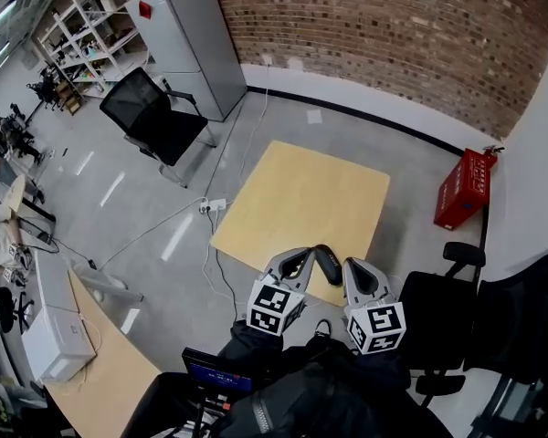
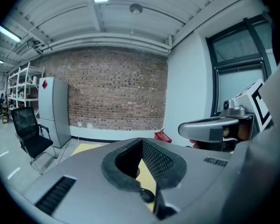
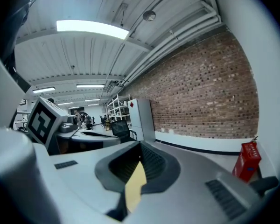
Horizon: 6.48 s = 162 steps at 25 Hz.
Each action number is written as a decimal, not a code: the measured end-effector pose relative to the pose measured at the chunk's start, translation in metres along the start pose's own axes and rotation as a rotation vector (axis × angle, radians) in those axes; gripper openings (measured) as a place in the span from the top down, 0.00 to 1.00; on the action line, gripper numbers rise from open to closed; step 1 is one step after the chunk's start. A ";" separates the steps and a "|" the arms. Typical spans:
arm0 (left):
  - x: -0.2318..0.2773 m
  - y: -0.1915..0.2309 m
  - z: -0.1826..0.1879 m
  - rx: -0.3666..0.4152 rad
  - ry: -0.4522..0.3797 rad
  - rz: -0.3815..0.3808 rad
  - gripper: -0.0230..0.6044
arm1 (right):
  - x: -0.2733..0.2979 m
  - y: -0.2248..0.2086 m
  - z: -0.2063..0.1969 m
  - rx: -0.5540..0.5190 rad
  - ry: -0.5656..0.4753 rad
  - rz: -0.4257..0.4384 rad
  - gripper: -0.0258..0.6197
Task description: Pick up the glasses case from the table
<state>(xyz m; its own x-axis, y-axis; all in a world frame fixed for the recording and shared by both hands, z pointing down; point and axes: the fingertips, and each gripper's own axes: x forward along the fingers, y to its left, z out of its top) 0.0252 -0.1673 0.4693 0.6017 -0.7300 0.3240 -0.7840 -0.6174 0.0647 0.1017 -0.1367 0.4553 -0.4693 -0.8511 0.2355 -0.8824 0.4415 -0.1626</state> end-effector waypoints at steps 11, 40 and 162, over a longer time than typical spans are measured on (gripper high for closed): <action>0.020 0.023 -0.042 -0.054 0.097 0.048 0.96 | 0.042 -0.012 -0.039 0.026 0.112 0.069 0.96; 0.059 0.071 -0.225 -0.263 0.445 -0.037 0.96 | 0.109 -0.037 -0.254 0.040 0.638 0.051 0.82; 0.014 0.096 0.173 0.034 -0.357 0.021 0.96 | 0.078 -0.029 0.161 -0.274 -0.279 -0.077 0.42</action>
<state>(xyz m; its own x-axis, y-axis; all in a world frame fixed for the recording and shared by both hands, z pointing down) -0.0155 -0.2878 0.3166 0.6056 -0.7953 -0.0254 -0.7949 -0.6062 0.0277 0.0963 -0.2622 0.3240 -0.4069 -0.9127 -0.0387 -0.9090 0.4003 0.1158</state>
